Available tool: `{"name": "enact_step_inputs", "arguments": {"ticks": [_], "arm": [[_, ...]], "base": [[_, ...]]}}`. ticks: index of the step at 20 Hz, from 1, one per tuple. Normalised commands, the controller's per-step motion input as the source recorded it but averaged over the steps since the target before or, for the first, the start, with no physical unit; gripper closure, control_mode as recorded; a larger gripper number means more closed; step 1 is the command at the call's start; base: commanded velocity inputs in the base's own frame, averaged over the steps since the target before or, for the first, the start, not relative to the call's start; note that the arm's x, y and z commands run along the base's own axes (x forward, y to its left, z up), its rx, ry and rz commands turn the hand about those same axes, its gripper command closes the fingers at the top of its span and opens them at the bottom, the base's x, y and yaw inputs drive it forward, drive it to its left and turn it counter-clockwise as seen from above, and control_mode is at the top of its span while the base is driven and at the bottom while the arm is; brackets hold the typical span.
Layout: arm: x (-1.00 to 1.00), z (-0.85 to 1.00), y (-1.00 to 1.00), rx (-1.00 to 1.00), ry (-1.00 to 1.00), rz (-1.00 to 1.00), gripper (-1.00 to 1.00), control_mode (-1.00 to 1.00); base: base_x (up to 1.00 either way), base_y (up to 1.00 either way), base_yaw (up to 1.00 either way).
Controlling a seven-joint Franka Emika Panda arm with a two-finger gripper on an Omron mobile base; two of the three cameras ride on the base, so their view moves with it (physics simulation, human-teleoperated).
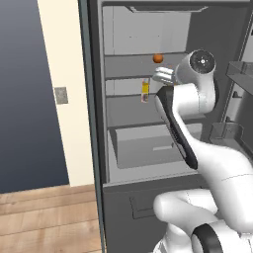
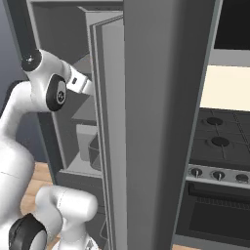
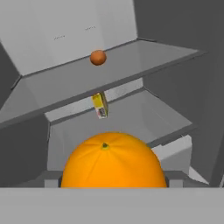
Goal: Pick the orange and tangerine from the fridge and place them on the plate next to the blender to make a fruit smoothie.
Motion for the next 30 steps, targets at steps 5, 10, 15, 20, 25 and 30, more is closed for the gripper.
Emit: {"name": "enact_step_inputs", "arguments": {"ticks": [5, 10, 15, 20, 25, 30], "arm": [[-0.96, -0.76, -0.04, 0.00, 0.09, 0.00, 1.00, -1.00], [-0.62, -0.68, -0.04, 0.00, 0.22, -0.02, 1.00, -1.00], [-0.63, -0.23, -0.07, 0.00, 0.13, 0.00, 1.00, -1.00], [-0.27, -0.04, 0.02, 0.00, 0.06, 0.00, 1.00, 1.00], [0.00, 0.00, 0.00, 0.00, 0.00, 0.00, 1.00, 1.00], [0.00, 0.00, 0.00, 0.00, 0.00, 0.00, 1.00, 1.00]], "base": [[0.00, 0.00, 0.00], [0.00, 0.00, 0.00], [0.00, 0.00, 0.00], [-0.43, 0.22, -0.04], [-0.93, 0.42, -0.28], [-0.90, 0.60, -0.56]]}}
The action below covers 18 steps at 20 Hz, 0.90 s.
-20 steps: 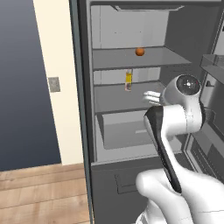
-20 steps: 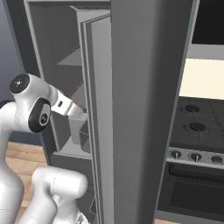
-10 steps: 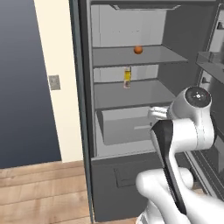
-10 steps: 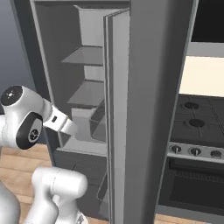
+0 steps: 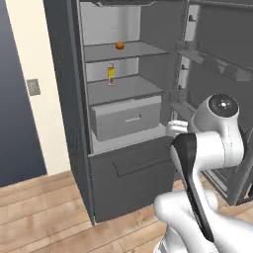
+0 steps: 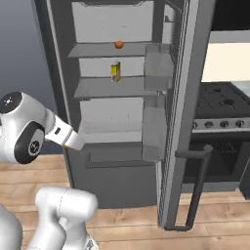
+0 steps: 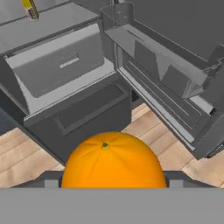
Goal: Pick the orange and tangerine from the fridge and place them on the plate next to the blender to make a fruit smoothie.
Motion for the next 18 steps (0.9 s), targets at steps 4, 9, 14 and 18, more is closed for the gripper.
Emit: {"name": "enact_step_inputs", "arguments": {"ticks": [4, 9, 14, 18], "arm": [[0.00, 0.00, 0.00, 0.00, 0.00, 0.00, 1.00, 1.00], [0.00, 0.00, 0.00, 0.00, 0.00, 0.00, 1.00, 1.00], [0.00, 0.00, 0.00, 0.00, 0.00, 0.00, 1.00, 1.00], [0.00, 0.00, 0.00, 0.00, 0.00, 0.00, 1.00, 1.00]], "base": [[-0.72, 0.59, -0.67], [-0.55, 0.51, -0.76], [-0.22, 0.36, -0.83], [-0.02, 0.12, -0.82]]}}
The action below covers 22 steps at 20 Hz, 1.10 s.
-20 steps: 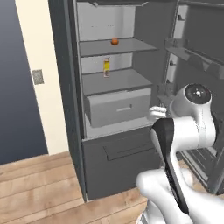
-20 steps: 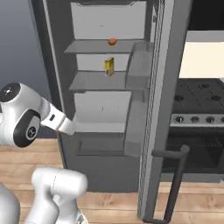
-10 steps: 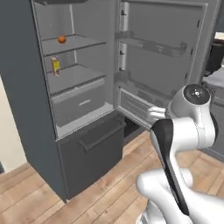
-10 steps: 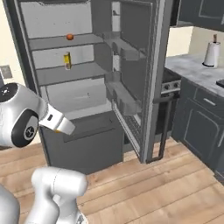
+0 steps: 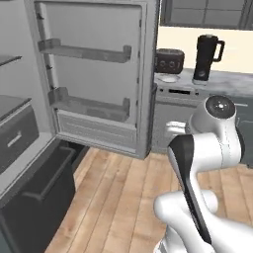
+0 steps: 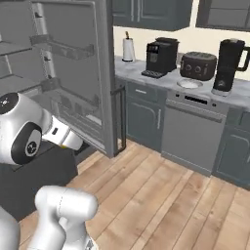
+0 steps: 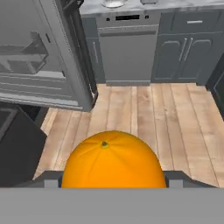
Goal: Pick the orange and tangerine from the fridge and place them on the plate next to the blender to make a fruit smoothie.
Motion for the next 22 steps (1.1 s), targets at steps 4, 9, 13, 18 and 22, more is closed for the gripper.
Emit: {"name": "enact_step_inputs", "arguments": {"ticks": [4, 9, 13, 18, 22], "arm": [[0.00, 0.00, 0.00, 0.00, 0.00, 0.00, 1.00, 1.00], [0.00, 0.00, 0.00, 0.00, 0.00, 0.00, 1.00, 1.00], [0.00, 0.00, 0.00, 0.00, 0.00, 0.00, 1.00, 1.00], [0.00, 0.00, 0.00, 0.00, 0.00, 0.00, 1.00, 1.00], [0.00, 0.00, 0.00, 0.00, 0.00, 0.00, 1.00, 1.00]], "base": [[0.37, -0.15, -0.65], [0.89, -0.49, -0.33], [1.00, -0.35, -0.05], [1.00, -0.37, 0.03], [1.00, -0.36, 0.10]]}}
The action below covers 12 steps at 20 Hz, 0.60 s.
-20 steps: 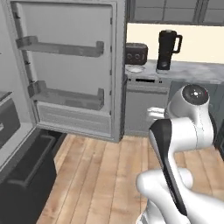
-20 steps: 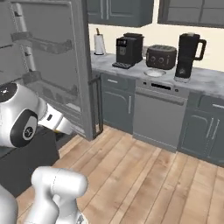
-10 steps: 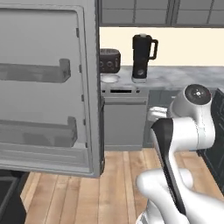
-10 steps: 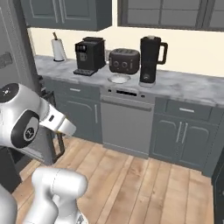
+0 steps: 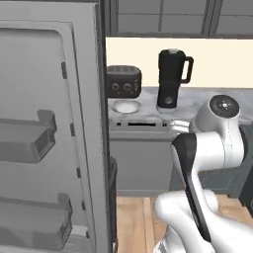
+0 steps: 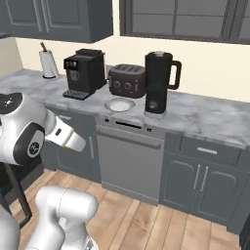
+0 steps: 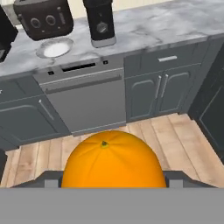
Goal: Pick the orange and tangerine from the fridge and place them on the plate next to the blender to make a fruit smoothie.
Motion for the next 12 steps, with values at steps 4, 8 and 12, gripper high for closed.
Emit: {"name": "enact_step_inputs", "arguments": {"ticks": [4, 8, 12], "arm": [[0.00, 0.00, 0.00, 0.00, 0.00, 0.00, 1.00, 1.00], [0.00, 0.00, 0.00, 0.00, 0.00, 0.00, 1.00, 1.00], [0.00, 0.00, 0.00, 0.00, 0.00, 0.00, 1.00, 1.00]], "base": [[1.00, -0.03, 0.03], [1.00, 0.00, 0.01], [0.83, 0.27, 0.00]]}}
